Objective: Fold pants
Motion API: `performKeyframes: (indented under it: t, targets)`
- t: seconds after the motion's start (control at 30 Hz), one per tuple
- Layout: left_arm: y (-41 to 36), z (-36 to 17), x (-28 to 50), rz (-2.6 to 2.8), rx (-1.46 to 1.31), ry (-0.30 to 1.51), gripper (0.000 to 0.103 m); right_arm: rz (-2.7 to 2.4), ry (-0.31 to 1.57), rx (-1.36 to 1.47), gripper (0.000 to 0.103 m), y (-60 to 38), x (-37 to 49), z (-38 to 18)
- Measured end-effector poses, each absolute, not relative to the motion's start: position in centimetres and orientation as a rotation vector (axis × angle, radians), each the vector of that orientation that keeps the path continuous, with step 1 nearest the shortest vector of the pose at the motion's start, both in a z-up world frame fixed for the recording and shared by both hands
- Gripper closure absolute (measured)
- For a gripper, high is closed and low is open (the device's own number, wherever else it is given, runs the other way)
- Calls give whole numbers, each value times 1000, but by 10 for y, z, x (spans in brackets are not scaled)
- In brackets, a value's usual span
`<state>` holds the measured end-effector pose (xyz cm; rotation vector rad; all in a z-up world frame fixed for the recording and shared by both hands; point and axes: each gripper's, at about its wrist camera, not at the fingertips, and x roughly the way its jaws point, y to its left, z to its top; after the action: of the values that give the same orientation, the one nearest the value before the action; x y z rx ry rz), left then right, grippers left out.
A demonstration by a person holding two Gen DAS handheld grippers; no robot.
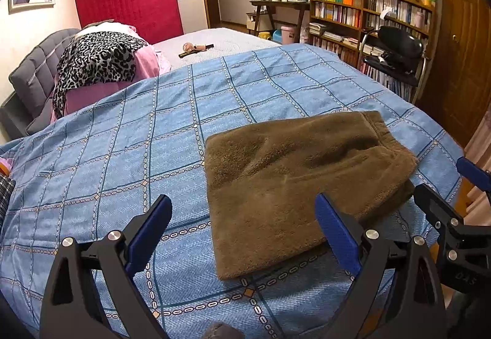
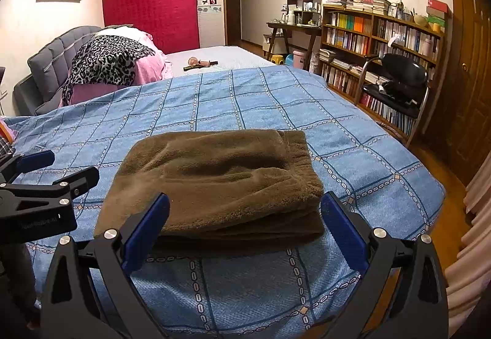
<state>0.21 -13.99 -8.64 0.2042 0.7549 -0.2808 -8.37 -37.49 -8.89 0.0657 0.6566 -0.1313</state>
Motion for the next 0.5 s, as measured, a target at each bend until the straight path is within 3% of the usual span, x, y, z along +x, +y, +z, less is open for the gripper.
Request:
performKeyframes:
  t: [0.5]
  targets:
    - [-144,-94,7,-261,220,799,10,-133,664,63,3,-373,-79,-94]
